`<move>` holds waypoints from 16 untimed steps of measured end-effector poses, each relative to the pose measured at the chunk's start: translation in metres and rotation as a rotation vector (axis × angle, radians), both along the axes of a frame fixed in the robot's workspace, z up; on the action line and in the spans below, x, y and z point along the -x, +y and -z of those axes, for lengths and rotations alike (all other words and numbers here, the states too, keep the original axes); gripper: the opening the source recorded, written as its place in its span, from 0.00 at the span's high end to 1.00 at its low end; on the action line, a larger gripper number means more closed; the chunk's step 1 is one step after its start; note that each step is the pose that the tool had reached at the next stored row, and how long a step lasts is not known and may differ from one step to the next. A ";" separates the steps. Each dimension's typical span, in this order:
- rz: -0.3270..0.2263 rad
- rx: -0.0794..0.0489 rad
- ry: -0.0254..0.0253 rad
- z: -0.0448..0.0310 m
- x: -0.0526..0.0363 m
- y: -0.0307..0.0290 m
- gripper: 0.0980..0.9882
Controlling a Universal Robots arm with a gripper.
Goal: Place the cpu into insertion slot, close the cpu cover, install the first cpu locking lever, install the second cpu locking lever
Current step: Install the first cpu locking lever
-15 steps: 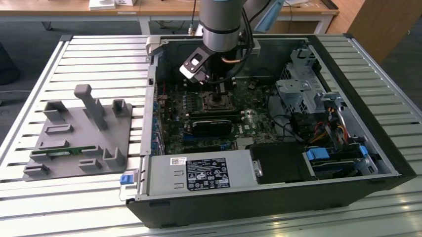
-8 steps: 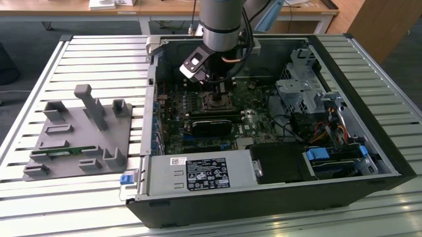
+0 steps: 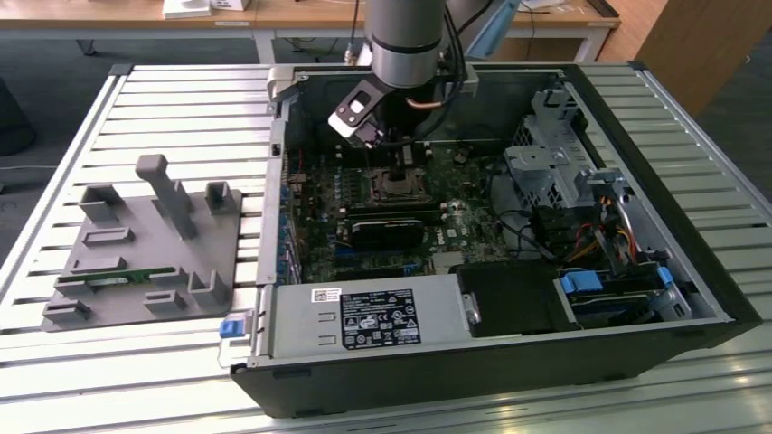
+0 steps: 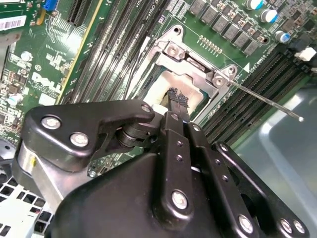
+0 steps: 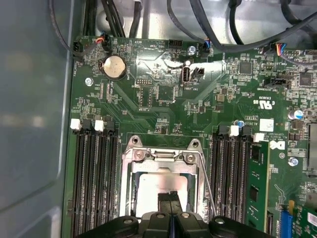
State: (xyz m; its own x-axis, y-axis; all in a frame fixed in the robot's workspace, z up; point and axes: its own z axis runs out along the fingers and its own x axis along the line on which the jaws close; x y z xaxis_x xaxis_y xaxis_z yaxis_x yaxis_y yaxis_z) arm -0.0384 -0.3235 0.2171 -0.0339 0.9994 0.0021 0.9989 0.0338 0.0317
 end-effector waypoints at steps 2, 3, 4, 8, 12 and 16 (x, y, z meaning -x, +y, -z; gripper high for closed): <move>0.000 0.000 0.0000 -0.0036 -0.0001 0.0000 0.99; 0.000 0.000 0.0000 -0.0057 -0.0001 0.0000 0.99; 0.000 0.000 0.0000 -0.0080 -0.0001 0.0000 0.99; 0.000 0.000 0.0000 -0.0177 -0.0001 0.0000 0.99; 0.000 0.000 -0.0001 -0.0286 -0.0001 0.0000 0.99; 0.000 0.000 0.0000 -0.0387 -0.0002 0.0000 0.99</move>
